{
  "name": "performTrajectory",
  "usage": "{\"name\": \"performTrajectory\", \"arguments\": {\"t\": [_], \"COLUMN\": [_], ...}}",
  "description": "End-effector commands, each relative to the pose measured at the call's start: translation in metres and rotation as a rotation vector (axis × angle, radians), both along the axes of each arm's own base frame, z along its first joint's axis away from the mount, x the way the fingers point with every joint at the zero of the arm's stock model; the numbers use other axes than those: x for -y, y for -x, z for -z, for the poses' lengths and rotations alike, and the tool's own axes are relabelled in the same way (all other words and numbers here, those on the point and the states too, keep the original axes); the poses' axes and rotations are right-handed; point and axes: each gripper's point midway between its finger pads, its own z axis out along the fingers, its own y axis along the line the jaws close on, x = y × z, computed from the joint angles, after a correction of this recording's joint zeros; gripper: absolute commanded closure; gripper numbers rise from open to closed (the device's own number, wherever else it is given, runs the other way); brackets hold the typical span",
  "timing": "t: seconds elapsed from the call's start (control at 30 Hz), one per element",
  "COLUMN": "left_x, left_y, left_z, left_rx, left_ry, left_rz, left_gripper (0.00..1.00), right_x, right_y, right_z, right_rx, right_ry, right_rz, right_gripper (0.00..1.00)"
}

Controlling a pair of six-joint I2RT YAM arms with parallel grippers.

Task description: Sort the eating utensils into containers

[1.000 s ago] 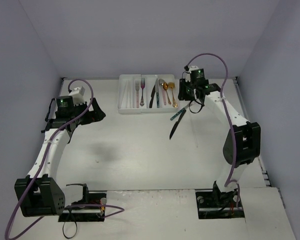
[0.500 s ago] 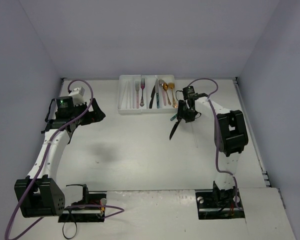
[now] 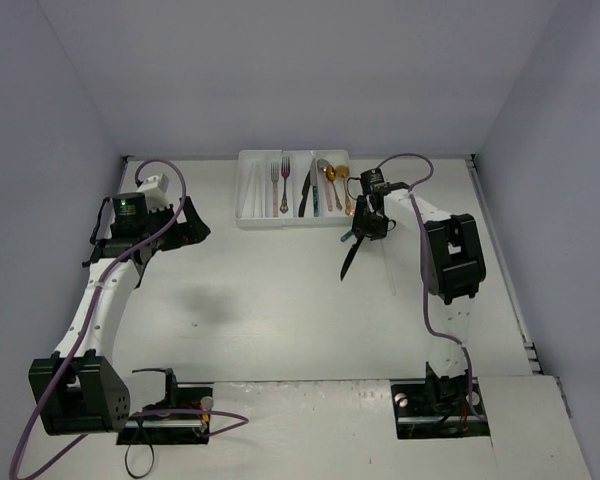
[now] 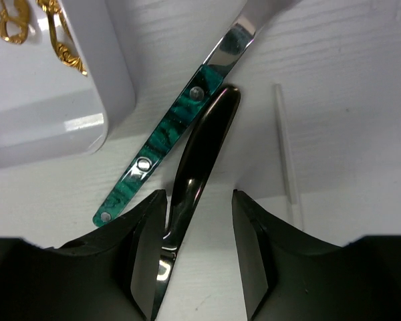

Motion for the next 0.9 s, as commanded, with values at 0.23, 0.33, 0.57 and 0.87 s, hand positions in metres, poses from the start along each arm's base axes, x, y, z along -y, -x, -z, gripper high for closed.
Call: {"name": "performTrajectory", "arguments": {"t": [0.23,0.33,0.57,0.87], "left_x": [-0.009,-0.008,-0.01,-0.011], "left_y": [-0.005,-0.006,-0.005,-0.004], "left_z": [-0.021,-0.022,-0.027,-0.027], "left_rx": [0.08,0.079,0.084,0.079], "left_ry": [-0.029,-0.026,-0.036,-0.046], "left_rz": [-0.014,-0.014,-0.017,-0.016], "left_gripper": [0.09,0.09,0.09,0.09], "right_x": [0.012,0.01,0.003,-0.012], "right_y": [0.05,0.063,0.077,0.085], "right_z": [0.024,0.023,0.028,0.026], "right_rx": [-0.107,-0.119,-0.141,-0.156], "right_ry": [0.128,0.101,0.045,-0.027], "right_rz": [-0.047,-0.059,-0.078,-0.155], "right_gripper": [0.67,0.68,0.73,1.0]}}
